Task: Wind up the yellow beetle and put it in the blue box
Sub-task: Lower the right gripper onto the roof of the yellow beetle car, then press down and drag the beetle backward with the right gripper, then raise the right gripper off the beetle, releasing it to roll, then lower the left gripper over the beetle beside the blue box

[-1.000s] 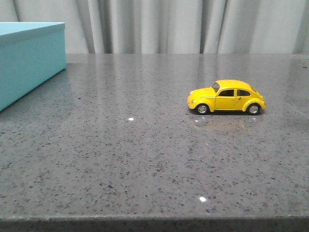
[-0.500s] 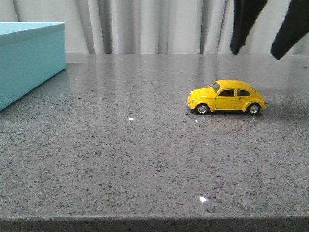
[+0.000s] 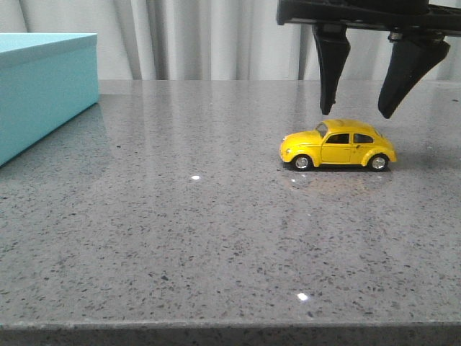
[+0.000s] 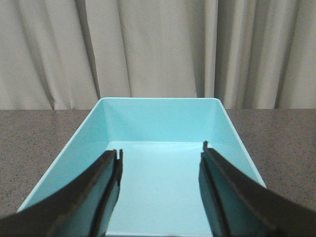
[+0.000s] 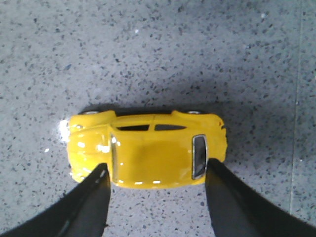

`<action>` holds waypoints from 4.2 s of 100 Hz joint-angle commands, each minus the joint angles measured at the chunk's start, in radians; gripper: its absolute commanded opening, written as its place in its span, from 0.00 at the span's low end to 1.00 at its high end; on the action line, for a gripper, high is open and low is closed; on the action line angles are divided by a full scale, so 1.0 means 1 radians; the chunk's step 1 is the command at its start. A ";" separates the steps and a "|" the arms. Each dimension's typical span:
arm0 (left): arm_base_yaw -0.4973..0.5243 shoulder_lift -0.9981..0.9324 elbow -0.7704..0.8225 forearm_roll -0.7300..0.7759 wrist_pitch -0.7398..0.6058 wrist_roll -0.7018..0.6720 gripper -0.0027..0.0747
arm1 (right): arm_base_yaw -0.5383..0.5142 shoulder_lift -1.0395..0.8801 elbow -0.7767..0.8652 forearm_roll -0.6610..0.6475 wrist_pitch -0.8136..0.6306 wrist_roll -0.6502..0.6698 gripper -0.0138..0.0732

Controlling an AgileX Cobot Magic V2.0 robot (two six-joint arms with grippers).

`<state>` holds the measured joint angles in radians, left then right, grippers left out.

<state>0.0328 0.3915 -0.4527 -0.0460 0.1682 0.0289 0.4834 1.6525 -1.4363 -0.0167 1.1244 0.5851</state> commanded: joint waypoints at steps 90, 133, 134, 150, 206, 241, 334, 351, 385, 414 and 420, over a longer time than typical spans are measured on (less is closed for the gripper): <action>-0.047 0.012 -0.036 0.000 -0.077 -0.009 0.50 | -0.001 0.035 -0.032 -0.035 -0.017 0.013 0.66; -0.047 0.012 -0.036 0.000 -0.077 -0.009 0.50 | -0.088 0.027 0.019 -0.057 0.002 -0.050 0.66; -0.047 0.012 -0.036 0.000 -0.077 -0.009 0.50 | -0.090 0.025 0.021 -0.057 -0.001 -0.050 0.66; -0.047 0.012 -0.036 0.000 -0.077 -0.009 0.50 | -0.153 -0.008 0.094 -0.080 -0.042 -0.065 0.66; -0.047 0.012 -0.036 0.000 -0.077 -0.009 0.50 | -0.226 -0.164 0.099 -0.055 -0.096 -0.182 0.66; -0.047 0.012 -0.036 0.000 -0.079 -0.009 0.50 | -0.147 -0.385 0.099 -0.052 -0.086 -0.182 0.66; -0.050 0.183 -0.208 -0.009 0.105 0.034 0.54 | -0.142 -0.749 0.309 0.017 -0.253 -0.182 0.66; -0.102 0.289 -0.329 -0.011 0.183 0.111 0.68 | -0.142 -0.752 0.309 0.032 -0.250 -0.182 0.66; -0.289 0.549 -0.599 -0.011 0.407 0.412 0.68 | -0.142 -0.752 0.309 0.050 -0.250 -0.182 0.66; -0.416 0.802 -0.840 -0.011 0.714 0.719 0.68 | -0.142 -0.752 0.309 0.062 -0.251 -0.182 0.66; -0.433 0.851 -0.881 -0.011 0.771 0.771 0.68 | -0.142 -0.752 0.309 0.062 -0.252 -0.182 0.66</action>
<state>-0.3743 1.1985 -1.2453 -0.0459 0.8949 0.7130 0.3422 0.9165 -1.1017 0.0418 0.9374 0.4103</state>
